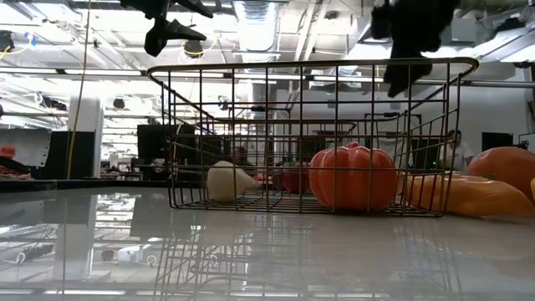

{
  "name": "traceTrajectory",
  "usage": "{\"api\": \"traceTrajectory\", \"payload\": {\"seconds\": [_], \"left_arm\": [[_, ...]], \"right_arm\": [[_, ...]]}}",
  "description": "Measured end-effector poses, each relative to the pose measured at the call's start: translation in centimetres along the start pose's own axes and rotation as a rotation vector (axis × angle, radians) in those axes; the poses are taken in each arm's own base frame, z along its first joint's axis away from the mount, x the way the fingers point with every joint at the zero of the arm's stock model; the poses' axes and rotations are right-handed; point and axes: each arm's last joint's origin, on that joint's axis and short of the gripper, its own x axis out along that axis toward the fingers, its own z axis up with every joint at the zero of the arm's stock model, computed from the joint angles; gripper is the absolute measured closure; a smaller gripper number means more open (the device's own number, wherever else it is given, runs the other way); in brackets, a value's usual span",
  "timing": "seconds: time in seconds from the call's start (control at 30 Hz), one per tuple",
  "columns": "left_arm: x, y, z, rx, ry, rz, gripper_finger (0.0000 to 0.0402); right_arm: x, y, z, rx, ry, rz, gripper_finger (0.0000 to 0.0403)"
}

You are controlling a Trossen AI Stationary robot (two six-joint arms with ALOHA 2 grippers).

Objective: Sort produce into baskets
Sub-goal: Put the orange fruit into the top wire basket

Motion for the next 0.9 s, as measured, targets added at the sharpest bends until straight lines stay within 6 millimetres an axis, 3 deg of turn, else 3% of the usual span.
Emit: {"api": "traceTrajectory", "payload": {"seconds": [0.13,0.27,0.37,0.57,0.9], "left_arm": [[0.0,-0.1,-0.1,-0.018,0.02,-0.029,0.02],[0.0,-0.1,-0.1,-0.026,0.031,-0.044,0.02],[0.0,-0.1,-0.1,-0.026,0.032,-0.045,0.02],[0.0,-0.1,-0.1,-0.03,0.032,-0.045,0.02],[0.0,-0.1,-0.1,-0.013,0.032,-0.045,0.02]], "right_arm": [[0.6,-1.6,-2.0,0.054,0.076,0.071,0.0084],[1.3,-0.7,-4.6,-0.036,0.24,0.312,0.0073],[1.9,0.2,-6.5,-0.101,0.356,0.373,0.0055],[3.3,1.2,-8.1,-0.186,0.454,0.324,0.0007],[6.6,3.5,-10.2,-0.465,0.542,0.192,0.0014]]}}
